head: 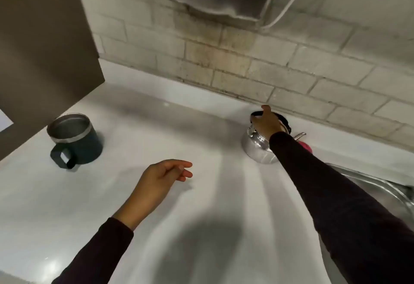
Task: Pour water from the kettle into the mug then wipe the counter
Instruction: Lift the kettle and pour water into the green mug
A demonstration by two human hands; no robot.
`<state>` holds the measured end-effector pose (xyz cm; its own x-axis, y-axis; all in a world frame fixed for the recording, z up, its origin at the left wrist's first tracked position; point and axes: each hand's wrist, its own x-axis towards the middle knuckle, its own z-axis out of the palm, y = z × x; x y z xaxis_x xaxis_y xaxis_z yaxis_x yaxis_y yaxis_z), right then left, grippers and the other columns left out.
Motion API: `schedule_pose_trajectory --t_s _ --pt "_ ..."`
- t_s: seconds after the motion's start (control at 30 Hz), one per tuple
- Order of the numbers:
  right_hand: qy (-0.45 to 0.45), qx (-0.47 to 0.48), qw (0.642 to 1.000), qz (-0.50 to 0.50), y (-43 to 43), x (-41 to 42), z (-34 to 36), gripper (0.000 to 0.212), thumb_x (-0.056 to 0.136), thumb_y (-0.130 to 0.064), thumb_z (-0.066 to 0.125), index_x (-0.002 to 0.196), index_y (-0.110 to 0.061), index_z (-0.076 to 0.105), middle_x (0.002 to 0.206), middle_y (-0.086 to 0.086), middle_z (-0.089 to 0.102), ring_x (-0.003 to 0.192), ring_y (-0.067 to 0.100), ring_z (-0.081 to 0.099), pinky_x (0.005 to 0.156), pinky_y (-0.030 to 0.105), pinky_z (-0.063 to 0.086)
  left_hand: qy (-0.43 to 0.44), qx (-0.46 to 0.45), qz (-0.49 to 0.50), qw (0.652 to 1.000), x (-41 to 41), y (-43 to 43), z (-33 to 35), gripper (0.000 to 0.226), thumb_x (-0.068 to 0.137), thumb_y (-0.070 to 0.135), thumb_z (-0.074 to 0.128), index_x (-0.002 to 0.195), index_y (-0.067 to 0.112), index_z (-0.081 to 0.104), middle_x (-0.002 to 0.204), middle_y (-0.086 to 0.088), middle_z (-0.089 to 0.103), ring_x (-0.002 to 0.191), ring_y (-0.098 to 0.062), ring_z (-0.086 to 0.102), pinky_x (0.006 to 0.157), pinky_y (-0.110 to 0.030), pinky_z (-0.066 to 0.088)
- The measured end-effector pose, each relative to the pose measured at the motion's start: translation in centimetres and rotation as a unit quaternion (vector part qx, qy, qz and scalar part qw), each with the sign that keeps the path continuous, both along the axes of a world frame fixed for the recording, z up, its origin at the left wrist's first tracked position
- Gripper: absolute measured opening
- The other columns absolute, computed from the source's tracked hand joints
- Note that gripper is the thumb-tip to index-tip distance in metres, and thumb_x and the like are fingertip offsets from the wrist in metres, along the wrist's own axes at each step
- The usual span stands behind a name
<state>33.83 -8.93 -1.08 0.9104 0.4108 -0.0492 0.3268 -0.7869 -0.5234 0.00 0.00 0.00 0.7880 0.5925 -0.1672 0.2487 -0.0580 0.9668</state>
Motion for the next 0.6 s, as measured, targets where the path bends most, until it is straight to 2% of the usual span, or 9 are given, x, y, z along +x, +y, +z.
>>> schedule_pose_trajectory --t_s 0.13,0.2,0.3,0.37,0.43,0.47,0.5,0.53,0.6 --pt "-0.024 -0.116 0.993 -0.010 2.7 -0.6 -1.2 0.056 0.088 -0.028 0.052 0.135 -0.006 0.032 0.124 0.028 0.056 0.118 0.041 0.051 0.089 0.042 0.046 0.002 -0.017 0.009 1.000 0.3 1.6 -0.5 0.028 0.093 0.017 0.048 0.088 0.031 0.071 0.081 0.008 0.076 0.080 -0.010 0.069 0.091 -0.033 0.050" --pt "0.005 -0.105 0.994 -0.038 3.7 -0.8 -1.3 0.056 0.086 -0.024 0.052 0.134 -0.006 0.031 0.122 0.027 0.057 0.114 0.041 0.054 0.089 0.042 0.047 0.006 -0.022 -0.010 1.000 1.0 2.6 -0.4 0.028 0.093 0.016 0.048 0.088 0.031 0.071 0.080 0.009 0.076 0.080 -0.010 0.069 0.093 -0.036 0.050" --pt "0.084 0.021 0.991 -0.104 4.3 -0.3 -0.7 0.060 0.085 -0.019 0.057 0.136 -0.006 0.027 0.117 0.024 0.058 0.109 0.037 0.056 0.092 0.041 0.049 0.005 -0.026 -0.042 0.999 1.9 3.3 -0.4 0.028 0.093 0.016 0.047 0.087 0.031 0.071 0.079 0.010 0.076 0.078 -0.008 0.069 0.093 -0.036 0.050" --pt "0.153 0.178 0.960 -0.151 4.1 -0.2 0.2 0.060 0.084 -0.015 0.062 0.133 -0.007 0.029 0.107 0.019 0.057 0.094 0.028 0.057 0.076 0.034 0.048 0.001 -0.031 -0.056 0.998 2.4 3.5 -0.3 0.029 0.093 0.016 0.047 0.087 0.031 0.071 0.078 0.010 0.076 0.078 -0.009 0.069 0.093 -0.035 0.050" --pt "0.181 0.348 0.899 -0.196 3.5 -0.3 1.1 0.050 0.081 -0.012 0.067 0.117 -0.010 0.032 0.098 0.017 0.057 0.072 0.023 0.053 0.054 0.027 0.043 0.006 -0.034 -0.076 0.996 2.7 3.8 -0.4 0.029 0.093 0.015 0.047 0.087 0.030 0.071 0.079 0.008 0.076 0.080 -0.012 0.069 0.093 -0.035 0.050" --pt "0.188 0.429 0.856 -0.218 3.1 -0.5 1.5 0.051 0.081 -0.009 0.068 0.114 -0.015 0.030 0.090 0.018 0.057 0.061 0.021 0.052 0.044 0.024 0.039 0.005 -0.033 -0.082 0.996 2.8 3.9 -0.5 0.029 0.093 0.015 0.047 0.088 0.030 0.071 0.080 0.006 0.076 0.081 -0.013 0.069 0.093 -0.035 0.050" --pt "0.194 0.515 0.798 -0.243 2.7 -0.7 1.9 0.053 0.080 -0.007 0.068 0.114 -0.017 0.029 0.079 0.016 0.056 0.052 0.020 0.049 0.039 0.023 0.036 0.003 -0.033 -0.087 0.996 2.8 4.1 -0.5 0.028 0.093 0.015 0.047 0.088 0.030 0.071 0.082 0.005 0.076 0.082 -0.014 0.069 0.093 -0.035 0.050" --pt "0.200 0.602 0.724 -0.271 2.2 -0.8 2.4 0.051 0.080 -0.007 0.069 0.113 -0.017 0.032 0.070 0.013 0.054 0.046 0.020 0.047 0.039 0.023 0.036 0.002 -0.032 -0.091 0.995 2.8 4.2 -0.6 0.028 0.093 0.015 0.047 0.088 0.029 0.071 0.083 0.004 0.076 0.082 -0.015 0.069 0.093 -0.035 0.050" --pt "0.235 0.716 0.578 -0.313 1.3 -1.1 3.2 0.026 0.084 -0.021 0.067 0.092 -0.010 0.045 0.058 0.006 0.047 0.044 0.019 0.043 0.044 0.024 0.038 -0.001 -0.029 -0.098 0.995 2.8 4.3 -0.4 0.027 0.093 0.015 0.047 0.089 0.029 0.071 0.083 0.004 0.076 0.082 -0.015 0.069 0.092 -0.034 0.051"
